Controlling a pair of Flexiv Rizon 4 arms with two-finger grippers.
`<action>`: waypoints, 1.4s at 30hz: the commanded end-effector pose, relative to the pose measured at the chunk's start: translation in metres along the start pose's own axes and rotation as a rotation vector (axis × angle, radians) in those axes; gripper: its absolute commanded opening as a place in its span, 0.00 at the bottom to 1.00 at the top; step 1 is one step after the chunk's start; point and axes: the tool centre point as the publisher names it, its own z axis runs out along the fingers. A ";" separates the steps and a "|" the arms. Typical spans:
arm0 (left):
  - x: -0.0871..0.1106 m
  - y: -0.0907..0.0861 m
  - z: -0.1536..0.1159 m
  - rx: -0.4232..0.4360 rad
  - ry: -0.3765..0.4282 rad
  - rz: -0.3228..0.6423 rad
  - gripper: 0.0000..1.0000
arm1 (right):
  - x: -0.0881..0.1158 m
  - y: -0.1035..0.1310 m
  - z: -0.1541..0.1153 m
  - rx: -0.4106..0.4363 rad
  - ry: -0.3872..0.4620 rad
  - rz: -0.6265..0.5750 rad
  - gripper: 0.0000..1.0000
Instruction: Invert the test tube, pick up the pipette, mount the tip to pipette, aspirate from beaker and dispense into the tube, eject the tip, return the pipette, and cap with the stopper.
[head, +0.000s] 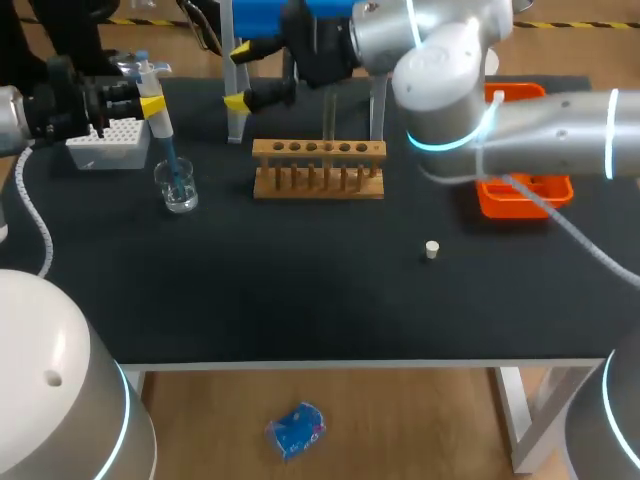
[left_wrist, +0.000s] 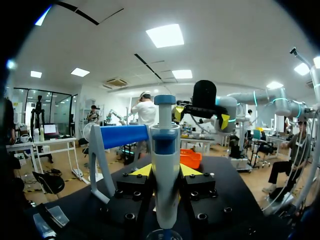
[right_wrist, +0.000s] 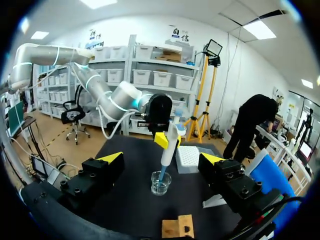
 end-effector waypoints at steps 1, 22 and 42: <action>0.000 0.000 0.000 0.001 0.001 0.001 0.00 | -0.013 0.015 0.010 0.046 0.169 -0.010 1.00; 0.000 0.000 0.000 0.001 0.001 0.001 0.00 | -0.014 0.029 0.024 0.043 0.255 0.003 0.00; 0.000 0.000 0.000 0.001 0.001 0.001 0.00 | -0.042 0.042 0.072 0.020 0.398 0.030 0.00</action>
